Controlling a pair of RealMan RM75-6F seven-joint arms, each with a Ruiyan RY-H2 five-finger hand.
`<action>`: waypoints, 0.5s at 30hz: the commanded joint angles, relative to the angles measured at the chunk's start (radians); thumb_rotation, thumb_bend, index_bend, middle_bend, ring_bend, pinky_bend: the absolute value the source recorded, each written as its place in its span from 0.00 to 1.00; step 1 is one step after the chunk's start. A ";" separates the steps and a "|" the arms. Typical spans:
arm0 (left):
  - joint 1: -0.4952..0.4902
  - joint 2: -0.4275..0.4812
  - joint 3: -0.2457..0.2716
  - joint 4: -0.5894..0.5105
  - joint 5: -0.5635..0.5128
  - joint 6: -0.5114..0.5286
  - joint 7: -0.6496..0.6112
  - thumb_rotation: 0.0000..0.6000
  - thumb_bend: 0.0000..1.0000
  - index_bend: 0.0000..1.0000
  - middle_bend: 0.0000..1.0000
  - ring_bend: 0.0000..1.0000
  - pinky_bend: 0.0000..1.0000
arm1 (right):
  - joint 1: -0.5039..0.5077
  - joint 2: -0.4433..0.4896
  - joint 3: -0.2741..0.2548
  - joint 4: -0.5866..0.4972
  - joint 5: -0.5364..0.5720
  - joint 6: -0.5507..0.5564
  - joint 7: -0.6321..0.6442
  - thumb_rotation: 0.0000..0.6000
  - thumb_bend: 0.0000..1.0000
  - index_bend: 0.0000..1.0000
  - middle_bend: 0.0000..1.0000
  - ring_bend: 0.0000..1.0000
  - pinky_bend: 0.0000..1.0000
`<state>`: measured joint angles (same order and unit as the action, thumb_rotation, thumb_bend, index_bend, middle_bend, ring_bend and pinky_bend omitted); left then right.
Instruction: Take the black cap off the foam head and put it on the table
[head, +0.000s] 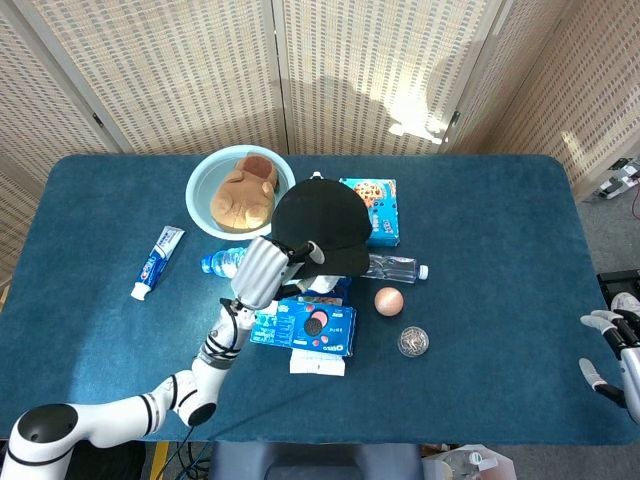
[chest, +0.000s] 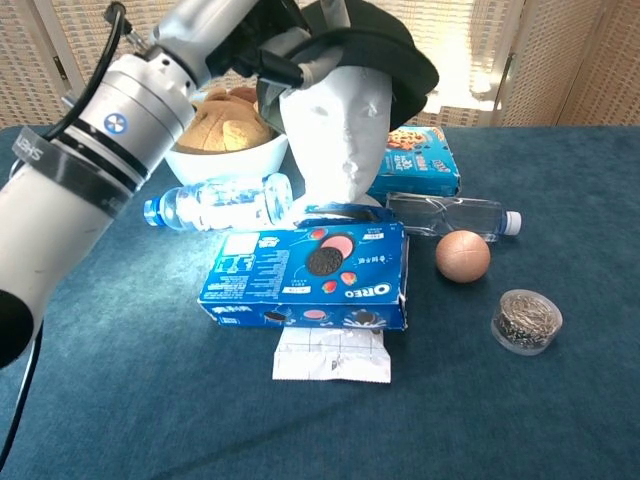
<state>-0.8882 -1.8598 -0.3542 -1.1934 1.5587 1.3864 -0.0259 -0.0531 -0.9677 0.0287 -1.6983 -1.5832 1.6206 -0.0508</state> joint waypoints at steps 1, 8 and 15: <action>-0.034 -0.005 -0.037 0.013 -0.018 -0.012 0.019 1.00 0.43 0.68 1.00 1.00 1.00 | -0.001 -0.001 -0.001 0.001 0.000 0.001 0.000 1.00 0.28 0.33 0.29 0.19 0.30; -0.098 -0.011 -0.104 0.069 -0.047 -0.018 0.023 1.00 0.43 0.68 1.00 1.00 1.00 | -0.005 0.001 0.001 0.001 0.001 0.007 0.003 1.00 0.28 0.33 0.29 0.19 0.30; -0.149 0.003 -0.168 0.136 -0.081 -0.004 0.006 1.00 0.42 0.67 1.00 1.00 1.00 | -0.005 0.004 0.002 -0.004 -0.002 0.008 0.000 1.00 0.28 0.33 0.29 0.19 0.30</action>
<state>-1.0289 -1.8616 -0.5123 -1.0642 1.4861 1.3775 -0.0144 -0.0580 -0.9632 0.0303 -1.7025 -1.5850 1.6290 -0.0510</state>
